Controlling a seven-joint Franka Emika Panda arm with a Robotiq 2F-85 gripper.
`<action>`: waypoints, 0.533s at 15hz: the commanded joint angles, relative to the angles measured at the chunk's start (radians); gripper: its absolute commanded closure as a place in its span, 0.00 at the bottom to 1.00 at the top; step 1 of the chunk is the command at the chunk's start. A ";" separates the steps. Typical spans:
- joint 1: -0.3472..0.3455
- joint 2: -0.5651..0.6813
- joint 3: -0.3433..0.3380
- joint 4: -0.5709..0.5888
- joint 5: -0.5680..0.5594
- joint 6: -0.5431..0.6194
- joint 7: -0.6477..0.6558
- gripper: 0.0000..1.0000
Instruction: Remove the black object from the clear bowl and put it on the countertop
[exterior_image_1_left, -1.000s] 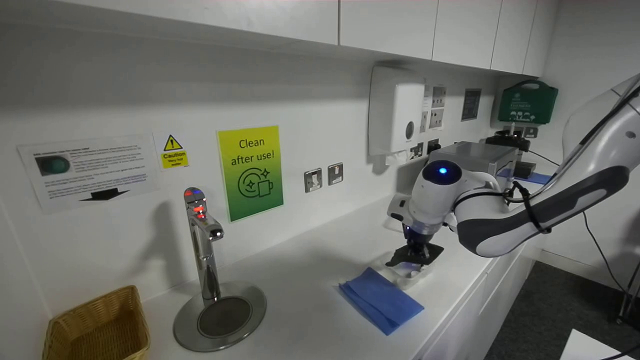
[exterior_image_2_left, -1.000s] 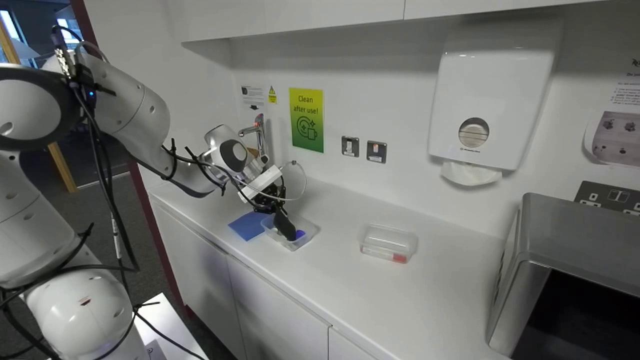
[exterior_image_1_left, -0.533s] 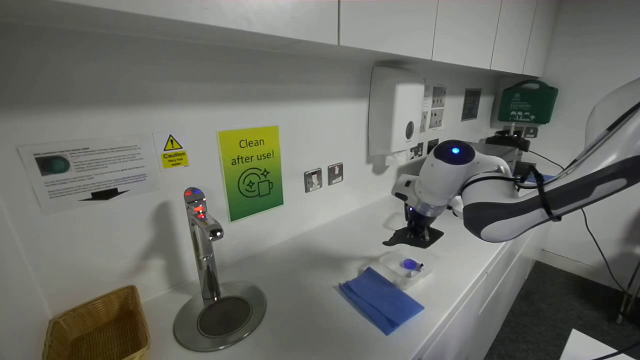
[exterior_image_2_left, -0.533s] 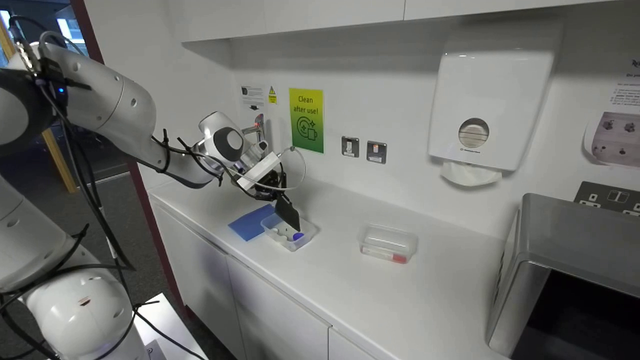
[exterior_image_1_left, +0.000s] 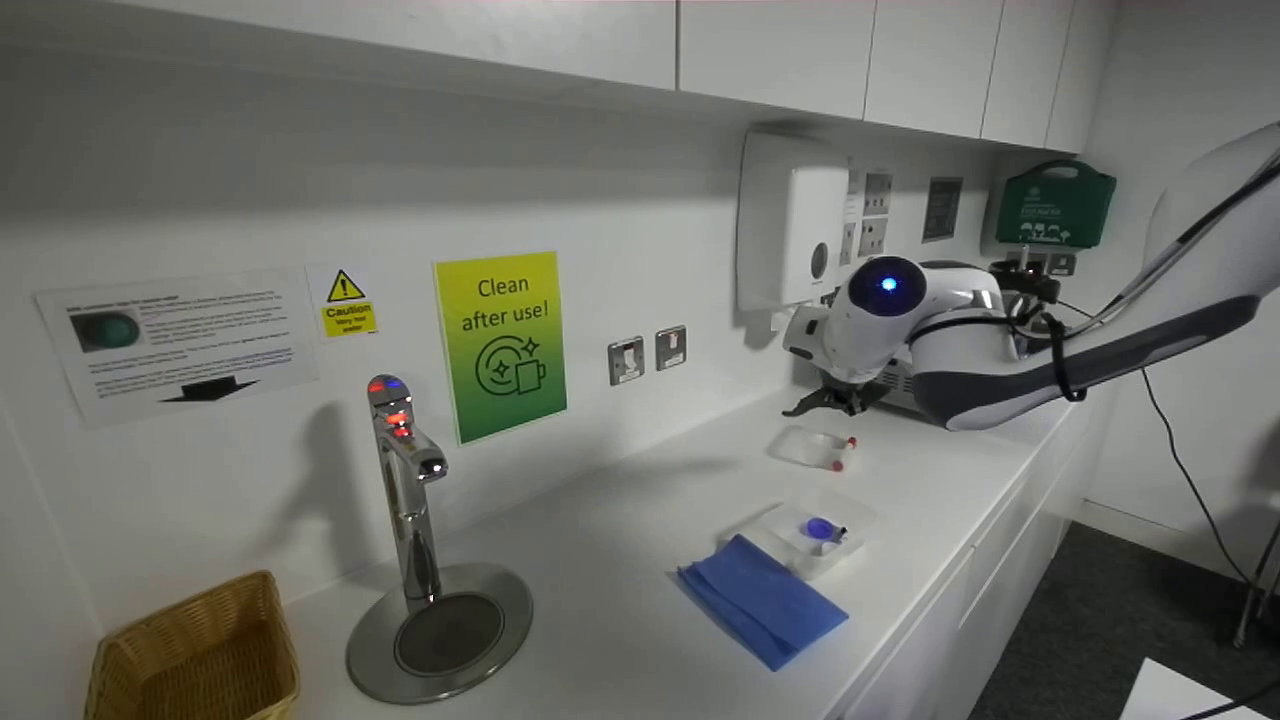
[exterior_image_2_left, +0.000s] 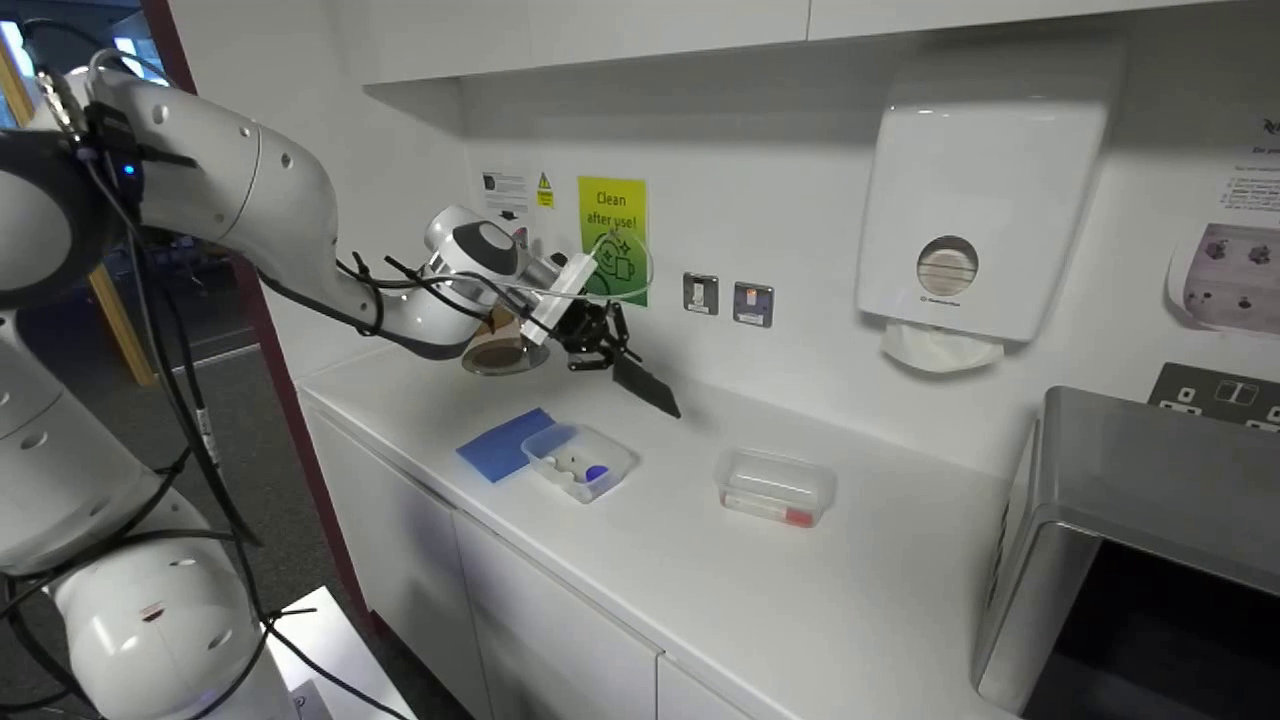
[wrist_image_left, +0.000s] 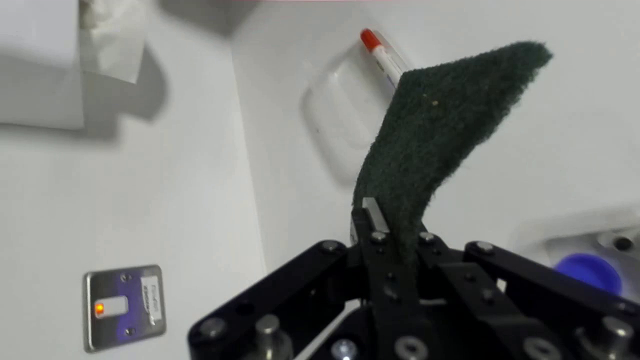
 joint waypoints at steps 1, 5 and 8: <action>-0.025 0.127 0.000 0.146 -0.181 -0.091 0.099 0.99; 0.006 0.267 0.003 0.247 -0.203 -0.182 0.252 0.99; 0.024 0.349 0.014 0.290 -0.028 -0.144 0.271 0.99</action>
